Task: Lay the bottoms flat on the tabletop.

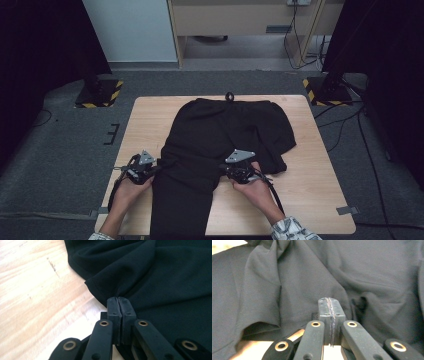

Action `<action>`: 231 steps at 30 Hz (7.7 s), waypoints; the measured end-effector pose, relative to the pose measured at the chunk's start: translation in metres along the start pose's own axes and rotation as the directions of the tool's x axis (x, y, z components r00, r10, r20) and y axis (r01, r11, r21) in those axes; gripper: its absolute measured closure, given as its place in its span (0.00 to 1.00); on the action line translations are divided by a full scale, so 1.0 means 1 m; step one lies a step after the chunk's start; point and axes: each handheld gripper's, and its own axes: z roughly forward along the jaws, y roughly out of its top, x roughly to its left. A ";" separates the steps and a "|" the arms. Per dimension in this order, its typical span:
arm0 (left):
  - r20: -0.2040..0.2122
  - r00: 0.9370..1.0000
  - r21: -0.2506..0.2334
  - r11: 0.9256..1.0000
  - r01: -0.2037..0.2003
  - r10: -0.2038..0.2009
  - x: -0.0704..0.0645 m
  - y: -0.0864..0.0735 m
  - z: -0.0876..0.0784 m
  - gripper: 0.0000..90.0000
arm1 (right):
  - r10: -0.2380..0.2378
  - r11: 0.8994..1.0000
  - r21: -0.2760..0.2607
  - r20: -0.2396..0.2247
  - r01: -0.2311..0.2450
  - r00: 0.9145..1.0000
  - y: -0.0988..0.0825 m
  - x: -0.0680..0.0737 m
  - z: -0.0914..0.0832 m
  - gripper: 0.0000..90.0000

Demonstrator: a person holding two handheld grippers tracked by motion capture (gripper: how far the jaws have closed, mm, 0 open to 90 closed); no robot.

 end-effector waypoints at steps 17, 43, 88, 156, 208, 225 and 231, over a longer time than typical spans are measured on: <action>0.126 0.990 0.001 0.998 -0.058 0.057 -0.021 -0.037 -0.034 0.94 | 0.012 0.999 -0.053 -0.028 -0.014 1.000 -0.006 0.010 -0.028 0.63; 0.069 0.996 0.041 0.998 -0.055 0.052 -0.031 -0.062 -0.060 0.98 | -0.136 0.986 0.048 -0.313 0.158 0.940 -0.013 0.102 0.020 0.87; -0.007 0.996 -0.065 0.993 -0.094 0.094 -0.058 -0.025 -0.044 0.52 | -0.097 0.994 0.028 -0.128 0.102 0.987 -0.021 0.070 0.011 0.22; 0.061 0.998 -0.132 0.991 0.018 -0.009 -0.071 0.032 0.011 0.20 | 0.255 0.967 -0.071 0.292 -0.245 0.922 -0.090 -0.095 -0.136 0.42; 0.187 0.976 -0.180 0.981 -0.074 0.108 -0.123 0.077 0.037 0.20 | 0.280 0.959 -0.012 0.190 -0.283 0.941 -0.096 -0.123 -0.127 0.52; 0.156 0.986 -0.189 0.981 -0.037 0.067 -0.114 0.077 0.039 0.21 | 0.274 0.959 0.018 0.200 -0.283 0.941 -0.123 -0.102 -0.165 1.00; 0.170 0.984 -0.198 0.980 -0.027 0.061 -0.112 0.084 0.044 0.21 | 0.309 0.946 0.029 0.221 -0.323 0.925 -0.151 -0.091 -0.193 1.00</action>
